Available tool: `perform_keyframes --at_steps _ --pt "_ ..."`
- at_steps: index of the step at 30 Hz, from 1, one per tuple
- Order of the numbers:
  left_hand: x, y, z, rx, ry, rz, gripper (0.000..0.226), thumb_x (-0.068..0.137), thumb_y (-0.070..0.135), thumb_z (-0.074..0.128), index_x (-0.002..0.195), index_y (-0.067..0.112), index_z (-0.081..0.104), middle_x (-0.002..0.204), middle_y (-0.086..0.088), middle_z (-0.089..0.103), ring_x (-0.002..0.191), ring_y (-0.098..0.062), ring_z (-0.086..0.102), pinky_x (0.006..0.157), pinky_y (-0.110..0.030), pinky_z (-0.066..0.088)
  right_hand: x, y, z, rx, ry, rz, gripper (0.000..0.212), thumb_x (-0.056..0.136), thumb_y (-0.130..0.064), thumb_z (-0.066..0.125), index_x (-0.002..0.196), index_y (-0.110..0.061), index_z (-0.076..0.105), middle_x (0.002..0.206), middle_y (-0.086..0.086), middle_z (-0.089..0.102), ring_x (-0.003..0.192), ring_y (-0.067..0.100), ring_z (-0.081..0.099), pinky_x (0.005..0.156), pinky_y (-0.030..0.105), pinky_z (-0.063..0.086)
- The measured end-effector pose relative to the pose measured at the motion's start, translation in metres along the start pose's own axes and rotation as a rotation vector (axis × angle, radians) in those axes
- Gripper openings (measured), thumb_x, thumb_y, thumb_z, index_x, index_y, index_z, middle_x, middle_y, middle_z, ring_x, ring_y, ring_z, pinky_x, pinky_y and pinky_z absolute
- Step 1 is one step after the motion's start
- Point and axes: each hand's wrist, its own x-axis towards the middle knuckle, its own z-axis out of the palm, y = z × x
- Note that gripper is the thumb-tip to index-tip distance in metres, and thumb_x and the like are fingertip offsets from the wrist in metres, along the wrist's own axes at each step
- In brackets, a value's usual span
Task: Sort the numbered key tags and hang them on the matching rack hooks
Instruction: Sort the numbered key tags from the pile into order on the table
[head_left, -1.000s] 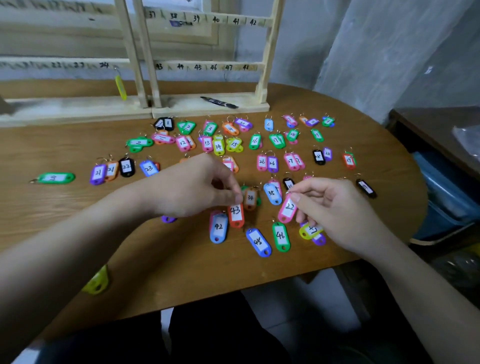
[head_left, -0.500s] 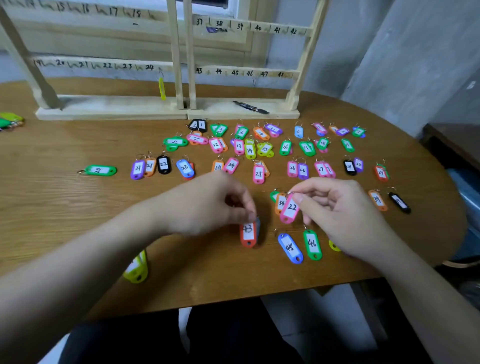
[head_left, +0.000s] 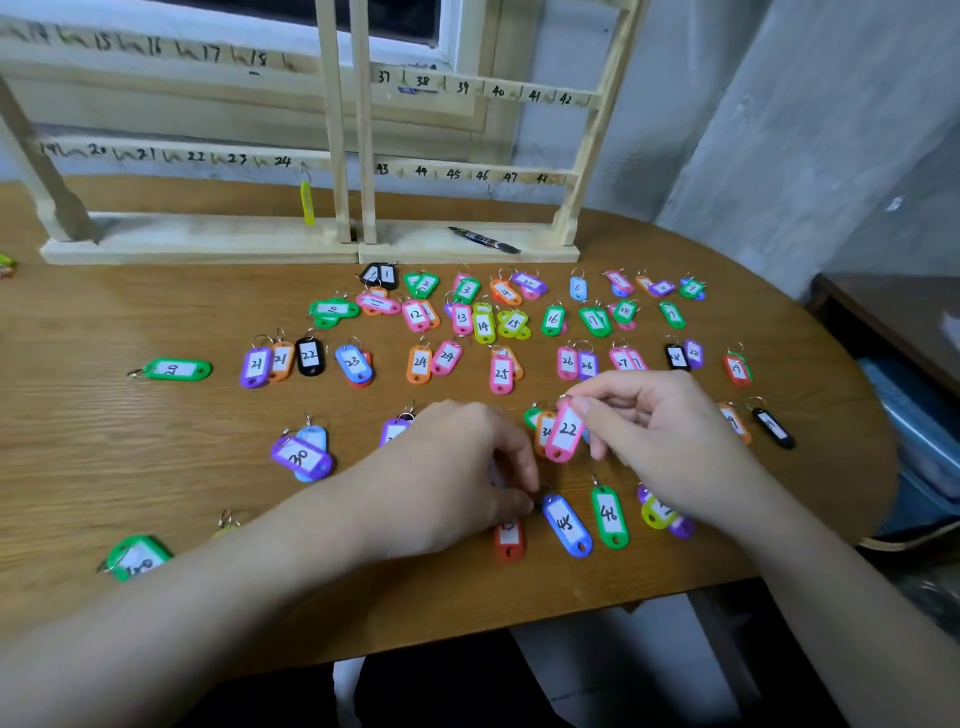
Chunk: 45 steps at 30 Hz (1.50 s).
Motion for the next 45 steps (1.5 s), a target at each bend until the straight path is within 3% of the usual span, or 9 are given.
perform_keyframes --at_steps 3,6,10,15,23,28,31,38,45 --pt "0.002 0.0 -0.002 -0.006 0.0 0.02 0.005 0.085 0.026 0.079 0.088 0.029 0.077 0.087 0.017 0.064 0.084 0.01 0.054 0.068 -0.002 0.036 0.003 0.001 0.0 0.004 -0.005 -0.017 0.015 0.098 -0.014 0.064 0.093 -0.021 0.077 0.061 -0.008 0.068 0.056 0.002 0.061 0.056 0.014 0.044" --pt "0.006 -0.004 -0.006 -0.028 -0.006 0.01 0.007 0.086 0.023 0.077 0.085 0.03 0.076 0.085 0.015 0.068 0.081 0.005 0.058 0.068 -0.006 0.041 0.007 0.004 -0.002 -0.024 0.009 -0.037 0.014 0.097 -0.02 0.067 0.093 -0.029 0.078 0.075 0.007 0.074 0.074 0.03 0.07 0.07 0.044 0.055" --pt "0.013 -0.014 -0.014 -0.077 0.021 0.003 0.012 0.086 0.02 0.078 0.081 0.031 0.074 0.078 0.018 0.068 0.078 0.004 0.06 0.067 -0.009 0.044 0.012 0.011 -0.014 -0.07 0.035 -0.015 0.014 0.096 -0.021 0.067 0.09 -0.028 0.077 0.064 0.023 0.063 0.053 0.019 0.046 0.051 0.022 0.037" --pt "0.031 -0.019 -0.018 -0.118 0.051 -0.001 0.008 0.087 0.017 0.076 0.084 0.024 0.075 0.077 0.012 0.069 0.073 0.001 0.061 0.064 -0.012 0.045 0.017 0.022 -0.036 -0.067 0.07 0.058 0.015 0.094 -0.019 0.071 0.083 -0.027 0.076 0.045 0.002 0.044 0.048 0.01 0.035 0.05 0.024 0.03" --pt "0.07 -0.028 -0.026 0.037 0.076 0.028 0.017 0.089 0.019 0.074 0.083 0.034 0.07 0.078 0.018 0.065 0.076 0.006 0.059 0.065 -0.008 0.039 0.042 0.034 -0.06 -0.08 0.081 0.087 0.008 0.088 -0.014 0.078 0.086 -0.022 0.077 0.078 0.0 0.074 0.074 0.025 0.07 0.068 0.033 0.057" --pt "0.074 -0.052 -0.051 0.272 0.165 0.022 0.019 0.091 0.018 0.067 0.088 0.037 0.07 0.085 0.016 0.067 0.074 0.001 0.056 0.069 -0.02 0.04 0.059 0.031 -0.055 -0.123 0.01 0.058 0.005 0.09 -0.022 0.076 0.088 -0.027 0.076 0.079 -0.003 0.073 0.072 0.028 0.067 0.068 0.031 0.056" --pt "0.071 -0.068 -0.066 0.186 0.205 -0.03 0.02 0.089 0.013 0.068 0.086 0.032 0.072 0.083 0.018 0.067 0.073 0.01 0.056 0.065 -0.007 0.038 0.069 0.025 -0.045 -0.117 -0.039 0.035 0.005 0.09 -0.021 0.076 0.088 -0.026 0.076 0.078 0.001 0.073 0.07 0.031 0.064 0.062 0.025 0.05" --pt "0.062 -0.093 -0.08 0.15 0.286 -0.05 0.015 0.088 0.013 0.072 0.086 0.028 0.074 0.077 0.024 0.063 0.075 0.01 0.058 0.065 -0.007 0.037 0.1 0.009 -0.017 -0.191 -0.167 -0.037 0.011 0.092 -0.02 0.072 0.086 -0.029 0.075 0.069 -0.018 0.066 0.055 -0.001 0.053 0.054 0.012 0.043" --pt "0.056 -0.108 -0.093 0.124 0.336 -0.112 0.017 0.085 0.013 0.075 0.082 0.029 0.07 0.079 0.017 0.065 0.075 0.001 0.06 0.065 -0.009 0.041 0.123 -0.007 0.003 -0.202 -0.206 -0.083 0.007 0.093 -0.025 0.07 0.089 -0.027 0.075 0.076 -0.011 0.069 0.073 0.025 0.066 0.065 0.03 0.054"
